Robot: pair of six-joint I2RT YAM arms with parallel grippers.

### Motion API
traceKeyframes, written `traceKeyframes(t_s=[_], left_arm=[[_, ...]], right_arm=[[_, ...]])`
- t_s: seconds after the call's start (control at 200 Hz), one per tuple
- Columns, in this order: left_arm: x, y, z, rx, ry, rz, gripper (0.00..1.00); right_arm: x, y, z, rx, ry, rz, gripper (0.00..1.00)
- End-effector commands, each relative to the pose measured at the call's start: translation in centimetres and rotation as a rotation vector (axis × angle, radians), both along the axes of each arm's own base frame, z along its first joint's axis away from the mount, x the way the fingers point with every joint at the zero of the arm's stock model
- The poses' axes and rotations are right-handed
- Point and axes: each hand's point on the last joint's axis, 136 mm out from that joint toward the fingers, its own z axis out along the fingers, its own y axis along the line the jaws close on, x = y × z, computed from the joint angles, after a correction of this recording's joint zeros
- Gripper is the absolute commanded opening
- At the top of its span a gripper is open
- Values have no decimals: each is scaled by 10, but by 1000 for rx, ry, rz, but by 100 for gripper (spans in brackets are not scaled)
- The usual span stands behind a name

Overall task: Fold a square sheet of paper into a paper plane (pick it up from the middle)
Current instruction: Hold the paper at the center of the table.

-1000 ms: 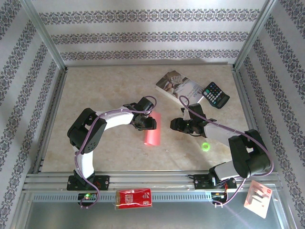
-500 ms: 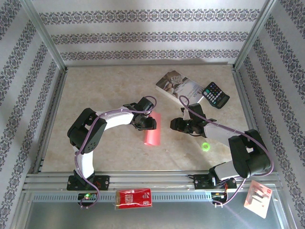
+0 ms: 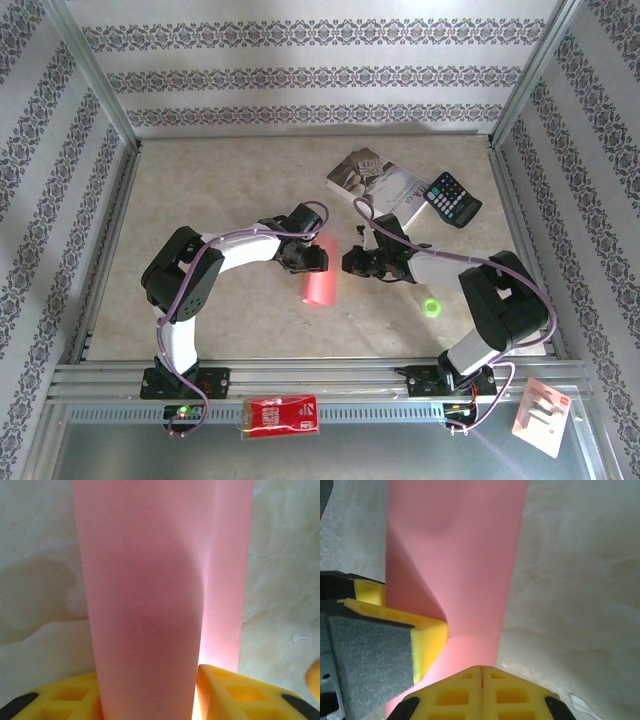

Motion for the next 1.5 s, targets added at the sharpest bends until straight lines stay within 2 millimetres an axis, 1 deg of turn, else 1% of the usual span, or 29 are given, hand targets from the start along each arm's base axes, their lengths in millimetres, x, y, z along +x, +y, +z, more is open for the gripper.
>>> traceKeyframes(t_s=[0.0, 0.22, 0.659, 0.854, 1.044, 1.324, 1.494], left_arm=[[-11, 29, -50, 161, 45, 35, 44], [-12, 30, -50, 160, 45, 37, 44], [-12, 30, -50, 160, 45, 34, 44], [-13, 31, -50, 163, 43, 34, 44], [-12, 31, -49, 161, 40, 38, 44], [-7, 31, -38, 159, 13, 47, 45], [-1, 31, -25, 151, -21, 55, 51]], right_arm=[[8, 19, 8, 53, -8, 20, 0], [10, 32, 1, 59, 15, 38, 0], [9, 37, -17, 40, 55, 44, 0], [2, 27, -40, -20, 98, 20, 0], [-9, 14, -65, -77, 153, -4, 0], [-24, -1, -83, -135, 203, -35, 0], [-32, -7, -94, -159, 236, -48, 0]])
